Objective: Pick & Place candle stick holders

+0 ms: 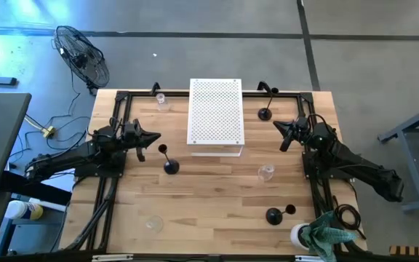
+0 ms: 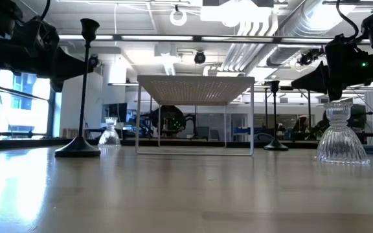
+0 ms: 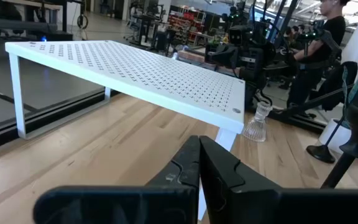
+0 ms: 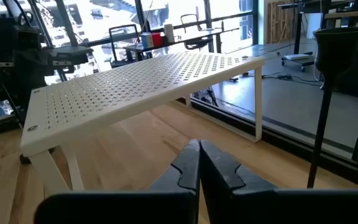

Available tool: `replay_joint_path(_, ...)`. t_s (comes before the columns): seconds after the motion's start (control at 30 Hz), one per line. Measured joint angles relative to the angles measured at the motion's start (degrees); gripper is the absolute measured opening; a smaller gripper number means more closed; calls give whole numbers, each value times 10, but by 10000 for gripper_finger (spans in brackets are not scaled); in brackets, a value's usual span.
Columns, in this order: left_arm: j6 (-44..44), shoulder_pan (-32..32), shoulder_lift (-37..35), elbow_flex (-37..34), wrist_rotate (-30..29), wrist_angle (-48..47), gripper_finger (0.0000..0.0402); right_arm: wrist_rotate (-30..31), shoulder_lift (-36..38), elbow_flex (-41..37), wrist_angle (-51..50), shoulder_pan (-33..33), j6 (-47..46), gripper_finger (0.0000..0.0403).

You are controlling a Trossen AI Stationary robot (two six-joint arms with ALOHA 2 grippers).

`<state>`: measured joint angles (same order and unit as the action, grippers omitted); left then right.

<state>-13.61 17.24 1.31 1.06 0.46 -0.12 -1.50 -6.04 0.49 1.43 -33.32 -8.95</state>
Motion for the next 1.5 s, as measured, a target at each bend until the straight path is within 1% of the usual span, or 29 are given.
replay_joint_path(1.37, 1, 0, 0, 0, 0, 0, 0, 0, 0, 0, 0, 0, 0, 0)
replay_joint_path(1.43, 44, 0, 0, 0, -23, 9, 0, 0, 0, 0, 0, 0, 0, 0)
replay_joint_path(1.5, 125, 0, 0, 0, -58, 32, 0, 0, 0, 0, 0, 0, 0, 0)
